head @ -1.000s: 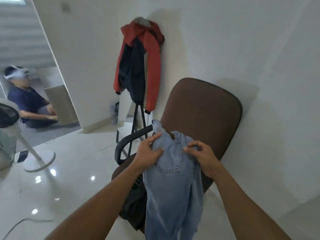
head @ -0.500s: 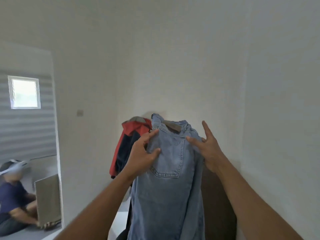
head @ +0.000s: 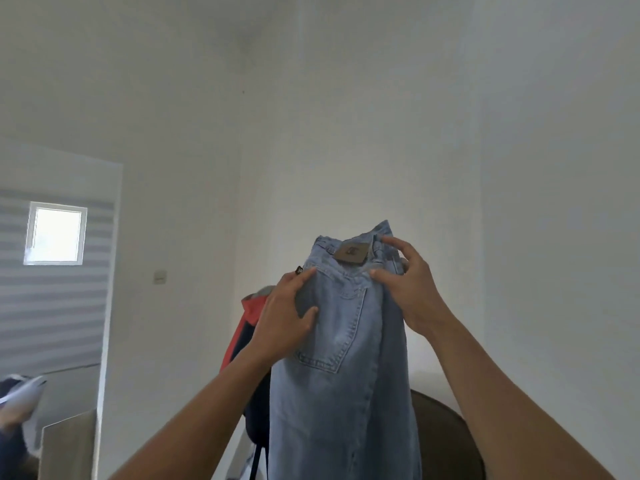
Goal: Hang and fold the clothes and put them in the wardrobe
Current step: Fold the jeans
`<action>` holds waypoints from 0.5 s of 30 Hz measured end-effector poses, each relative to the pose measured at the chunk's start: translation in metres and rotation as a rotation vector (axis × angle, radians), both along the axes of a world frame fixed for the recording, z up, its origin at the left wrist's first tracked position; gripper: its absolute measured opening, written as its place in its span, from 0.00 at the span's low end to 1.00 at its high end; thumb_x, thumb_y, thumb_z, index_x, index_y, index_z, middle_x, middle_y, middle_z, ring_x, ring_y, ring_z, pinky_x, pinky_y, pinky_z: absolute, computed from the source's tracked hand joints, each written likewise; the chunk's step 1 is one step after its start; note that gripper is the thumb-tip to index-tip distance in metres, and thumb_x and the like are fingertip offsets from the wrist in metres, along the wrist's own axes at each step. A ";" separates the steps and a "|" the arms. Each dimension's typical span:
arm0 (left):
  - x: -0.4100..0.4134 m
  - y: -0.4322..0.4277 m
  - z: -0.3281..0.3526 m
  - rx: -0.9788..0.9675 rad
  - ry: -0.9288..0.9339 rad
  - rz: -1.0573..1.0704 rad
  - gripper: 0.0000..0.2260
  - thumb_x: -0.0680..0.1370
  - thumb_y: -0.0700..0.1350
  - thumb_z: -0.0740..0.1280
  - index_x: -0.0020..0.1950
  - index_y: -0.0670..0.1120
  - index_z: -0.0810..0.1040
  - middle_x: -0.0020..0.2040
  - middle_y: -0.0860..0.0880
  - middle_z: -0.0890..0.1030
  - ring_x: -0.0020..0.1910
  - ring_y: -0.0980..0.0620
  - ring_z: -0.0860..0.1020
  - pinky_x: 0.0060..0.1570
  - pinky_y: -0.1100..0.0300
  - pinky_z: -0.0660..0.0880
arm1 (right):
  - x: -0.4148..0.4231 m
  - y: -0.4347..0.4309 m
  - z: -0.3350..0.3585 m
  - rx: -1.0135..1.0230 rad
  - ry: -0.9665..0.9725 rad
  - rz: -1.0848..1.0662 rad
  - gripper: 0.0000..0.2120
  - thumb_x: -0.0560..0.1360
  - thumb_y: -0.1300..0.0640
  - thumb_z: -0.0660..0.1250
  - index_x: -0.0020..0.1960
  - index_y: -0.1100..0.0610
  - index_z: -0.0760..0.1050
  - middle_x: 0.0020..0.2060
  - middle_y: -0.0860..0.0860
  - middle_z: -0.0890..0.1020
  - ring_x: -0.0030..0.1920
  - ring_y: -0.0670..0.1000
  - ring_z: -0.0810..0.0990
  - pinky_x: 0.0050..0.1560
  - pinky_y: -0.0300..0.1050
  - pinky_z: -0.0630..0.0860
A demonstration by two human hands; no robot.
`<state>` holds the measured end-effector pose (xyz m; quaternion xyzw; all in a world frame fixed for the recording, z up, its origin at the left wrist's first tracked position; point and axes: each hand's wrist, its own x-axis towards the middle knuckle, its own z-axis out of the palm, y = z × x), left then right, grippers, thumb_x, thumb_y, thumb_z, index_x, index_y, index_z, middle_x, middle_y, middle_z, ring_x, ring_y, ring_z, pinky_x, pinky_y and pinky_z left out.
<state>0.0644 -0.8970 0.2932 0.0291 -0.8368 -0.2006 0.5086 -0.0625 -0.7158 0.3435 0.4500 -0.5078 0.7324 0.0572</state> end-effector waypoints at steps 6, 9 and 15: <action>0.004 0.030 0.029 0.081 -0.004 -0.091 0.25 0.78 0.47 0.70 0.73 0.58 0.70 0.71 0.51 0.69 0.66 0.52 0.72 0.64 0.48 0.74 | 0.018 -0.011 -0.002 -0.091 -0.067 -0.006 0.22 0.73 0.70 0.71 0.62 0.52 0.76 0.59 0.51 0.81 0.56 0.51 0.83 0.55 0.54 0.82; 0.012 0.053 0.042 0.307 -0.067 -0.410 0.20 0.82 0.48 0.65 0.75 0.55 0.69 0.64 0.55 0.79 0.55 0.61 0.80 0.50 0.62 0.79 | 0.029 -0.014 -0.012 -0.018 -0.007 0.036 0.20 0.74 0.66 0.72 0.63 0.52 0.76 0.59 0.51 0.81 0.57 0.54 0.83 0.56 0.55 0.81; 0.018 0.061 0.049 0.482 0.006 -0.403 0.28 0.76 0.60 0.69 0.75 0.55 0.70 0.58 0.52 0.83 0.54 0.55 0.82 0.56 0.50 0.81 | 0.060 0.007 -0.001 -0.028 -0.280 0.383 0.13 0.80 0.58 0.61 0.60 0.61 0.79 0.53 0.58 0.85 0.50 0.56 0.85 0.47 0.48 0.82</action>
